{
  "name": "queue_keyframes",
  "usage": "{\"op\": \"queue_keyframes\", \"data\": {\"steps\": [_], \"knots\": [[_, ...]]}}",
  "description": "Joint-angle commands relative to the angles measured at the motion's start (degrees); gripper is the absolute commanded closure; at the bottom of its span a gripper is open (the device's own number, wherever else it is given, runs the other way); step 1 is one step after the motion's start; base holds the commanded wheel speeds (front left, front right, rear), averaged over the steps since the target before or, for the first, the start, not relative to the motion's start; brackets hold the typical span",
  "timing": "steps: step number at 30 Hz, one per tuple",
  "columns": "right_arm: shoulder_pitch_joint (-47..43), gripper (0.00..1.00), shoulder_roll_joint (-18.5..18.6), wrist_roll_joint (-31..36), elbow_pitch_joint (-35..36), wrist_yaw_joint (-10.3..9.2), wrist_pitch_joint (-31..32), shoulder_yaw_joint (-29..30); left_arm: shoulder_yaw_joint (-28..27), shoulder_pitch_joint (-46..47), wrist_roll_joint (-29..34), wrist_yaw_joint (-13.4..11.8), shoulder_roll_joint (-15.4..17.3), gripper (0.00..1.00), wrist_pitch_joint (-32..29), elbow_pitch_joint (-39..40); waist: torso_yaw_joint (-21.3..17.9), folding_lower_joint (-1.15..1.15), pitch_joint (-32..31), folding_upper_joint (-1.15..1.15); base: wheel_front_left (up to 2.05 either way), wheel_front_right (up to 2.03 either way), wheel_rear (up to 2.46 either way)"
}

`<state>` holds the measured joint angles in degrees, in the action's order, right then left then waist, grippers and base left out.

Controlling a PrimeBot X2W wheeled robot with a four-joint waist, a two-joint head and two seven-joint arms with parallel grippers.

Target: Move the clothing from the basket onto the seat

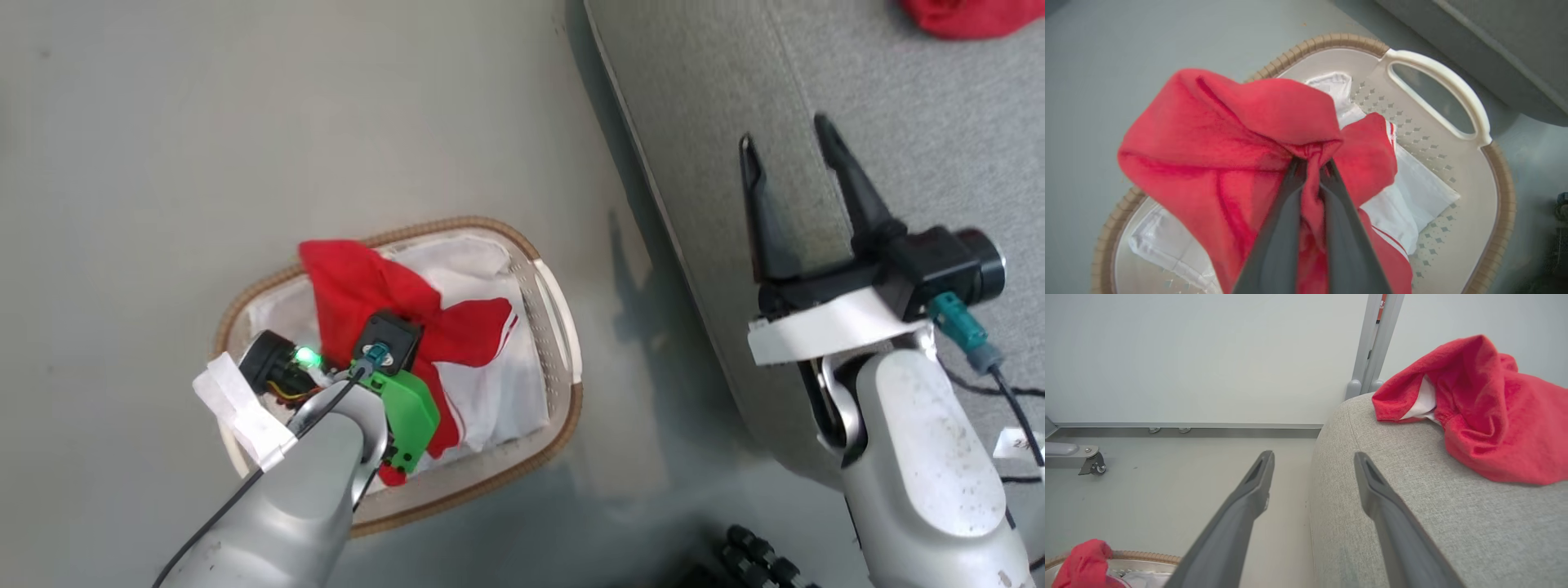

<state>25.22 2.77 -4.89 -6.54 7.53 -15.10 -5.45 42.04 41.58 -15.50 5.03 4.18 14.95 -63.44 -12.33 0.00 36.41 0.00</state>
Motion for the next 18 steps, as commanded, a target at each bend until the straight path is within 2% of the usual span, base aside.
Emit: {"op": "queue_keyframes", "data": {"steps": [1,11,18], "knots": [[-1.6,0.00,0.2,0.4,-0.7,-0.08,-0.1,0.3,-0.4,-1.4,0.4,0.1,0.8,1.00,0.3,2.8,4.1,0.00,-7.9,0.00,0.00,0.00,0.00],[-7.7,0.00,0.2,1.7,-4.0,-0.08,-0.1,0.4,-2.8,-6.9,0.8,0.7,6.7,1.00,0.3,22.0,5.7,0.00,-19.6,0.00,0.00,0.00,0.00],[-11.0,0.00,0.2,2.2,-5.6,-0.08,-0.1,-0.5,-4.1,-5.6,1.0,0.9,10.6,1.00,0.2,31.3,5.1,0.00,-26.0,0.00,0.00,0.00,0.00]]}}
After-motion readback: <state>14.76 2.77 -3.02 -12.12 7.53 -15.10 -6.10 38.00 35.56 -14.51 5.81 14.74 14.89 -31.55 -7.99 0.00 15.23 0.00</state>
